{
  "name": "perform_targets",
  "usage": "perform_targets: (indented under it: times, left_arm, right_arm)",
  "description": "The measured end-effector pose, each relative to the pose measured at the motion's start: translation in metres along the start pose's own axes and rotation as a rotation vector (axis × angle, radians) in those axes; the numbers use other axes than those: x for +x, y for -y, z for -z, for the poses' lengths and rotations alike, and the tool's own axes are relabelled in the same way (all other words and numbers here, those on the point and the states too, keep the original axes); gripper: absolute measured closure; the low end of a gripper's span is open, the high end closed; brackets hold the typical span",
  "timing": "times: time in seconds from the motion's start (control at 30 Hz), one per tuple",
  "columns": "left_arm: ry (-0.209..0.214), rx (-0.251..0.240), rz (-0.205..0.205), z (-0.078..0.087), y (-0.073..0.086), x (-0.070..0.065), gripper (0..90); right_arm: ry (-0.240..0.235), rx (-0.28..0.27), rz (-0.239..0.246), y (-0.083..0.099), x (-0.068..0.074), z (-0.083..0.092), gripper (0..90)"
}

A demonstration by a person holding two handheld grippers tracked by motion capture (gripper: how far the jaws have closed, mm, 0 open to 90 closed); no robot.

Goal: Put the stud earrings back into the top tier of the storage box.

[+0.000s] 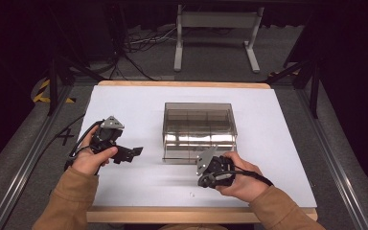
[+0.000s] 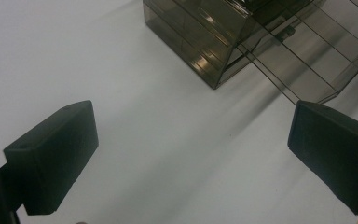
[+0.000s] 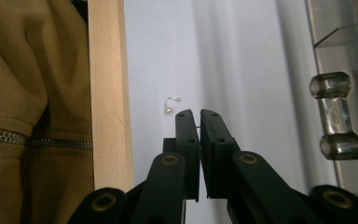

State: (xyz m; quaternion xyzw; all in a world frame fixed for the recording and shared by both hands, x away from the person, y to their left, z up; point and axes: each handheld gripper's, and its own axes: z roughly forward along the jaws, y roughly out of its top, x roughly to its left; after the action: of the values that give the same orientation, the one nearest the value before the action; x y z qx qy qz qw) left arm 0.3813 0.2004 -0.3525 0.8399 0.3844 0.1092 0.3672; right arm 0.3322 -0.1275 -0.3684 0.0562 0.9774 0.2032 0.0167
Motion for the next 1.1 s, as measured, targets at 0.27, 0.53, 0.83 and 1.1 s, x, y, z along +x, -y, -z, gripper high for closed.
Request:
perform_targets:
  times: [0.27,0.53,0.83,1.1]
  left_arm:
    - [-0.002,0.001,-0.001,0.001,0.000,0.000,2.2]
    - [-0.005,0.000,-0.003,0.002,0.001,-0.001,2.2]
    - [-0.005,-0.003,0.000,0.002,0.001,0.000,2.2]
    - [-0.006,-0.004,-0.002,0.002,0.001,-0.001,2.2]
  right_arm:
    - [0.012,-0.025,0.006,-0.006,-0.003,0.011,86.7]
    - [0.022,-0.040,0.004,-0.012,-0.004,0.021,86.6]
    - [0.033,-0.057,0.000,-0.020,-0.006,0.031,86.6]
    - [0.051,-0.077,-0.011,-0.026,-0.011,0.039,86.7]
